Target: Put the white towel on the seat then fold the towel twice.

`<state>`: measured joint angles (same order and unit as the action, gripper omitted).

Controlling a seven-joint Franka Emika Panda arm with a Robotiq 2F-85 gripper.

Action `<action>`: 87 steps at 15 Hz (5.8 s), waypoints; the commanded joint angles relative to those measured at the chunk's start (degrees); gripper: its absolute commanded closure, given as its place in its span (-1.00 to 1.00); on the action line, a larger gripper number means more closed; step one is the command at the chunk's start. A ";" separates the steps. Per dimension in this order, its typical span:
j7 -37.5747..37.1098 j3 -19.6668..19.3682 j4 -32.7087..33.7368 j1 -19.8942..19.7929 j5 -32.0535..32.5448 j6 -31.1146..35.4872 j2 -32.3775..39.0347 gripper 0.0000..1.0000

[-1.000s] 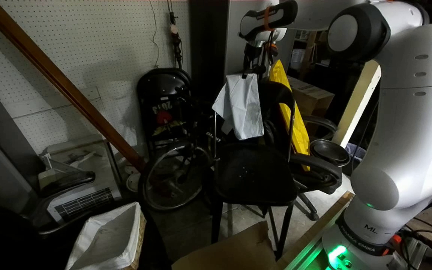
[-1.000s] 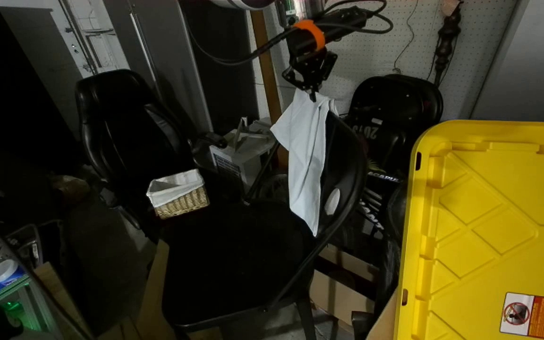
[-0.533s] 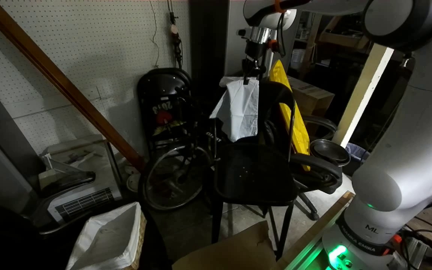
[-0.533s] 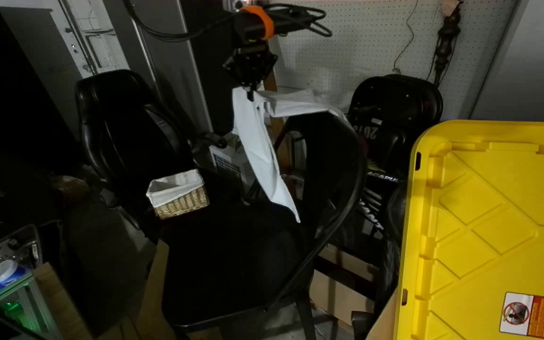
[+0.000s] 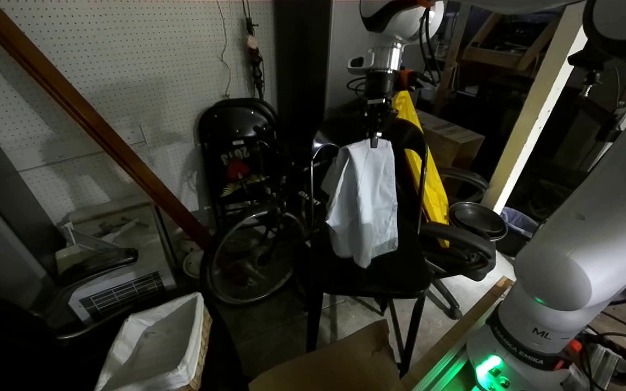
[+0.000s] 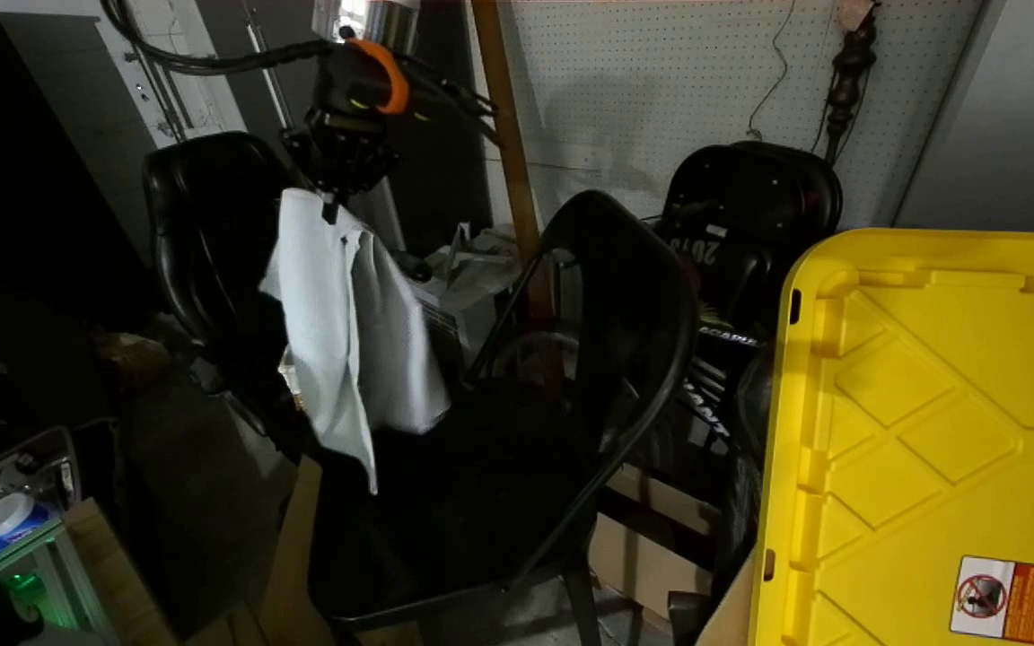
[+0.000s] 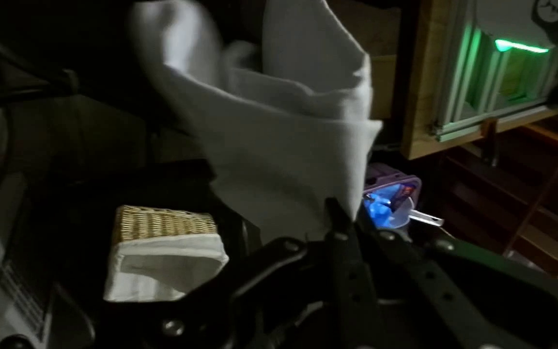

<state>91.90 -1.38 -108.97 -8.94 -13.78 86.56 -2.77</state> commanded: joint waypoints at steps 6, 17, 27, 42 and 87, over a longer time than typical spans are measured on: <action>-5.99 -4.43 0.48 1.77 -7.96 -17.09 -2.68 0.98; -24.04 -5.98 7.71 -0.12 -5.74 -4.30 20.67 0.98; -36.21 -6.25 6.28 -0.45 9.43 28.88 26.34 0.98; -48.49 -3.67 -4.31 0.11 21.99 35.87 17.16 -0.80; -109.95 -0.41 -10.80 20.10 41.48 28.41 31.34 -1.00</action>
<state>-12.54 -0.90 -121.84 8.28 23.09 115.55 25.73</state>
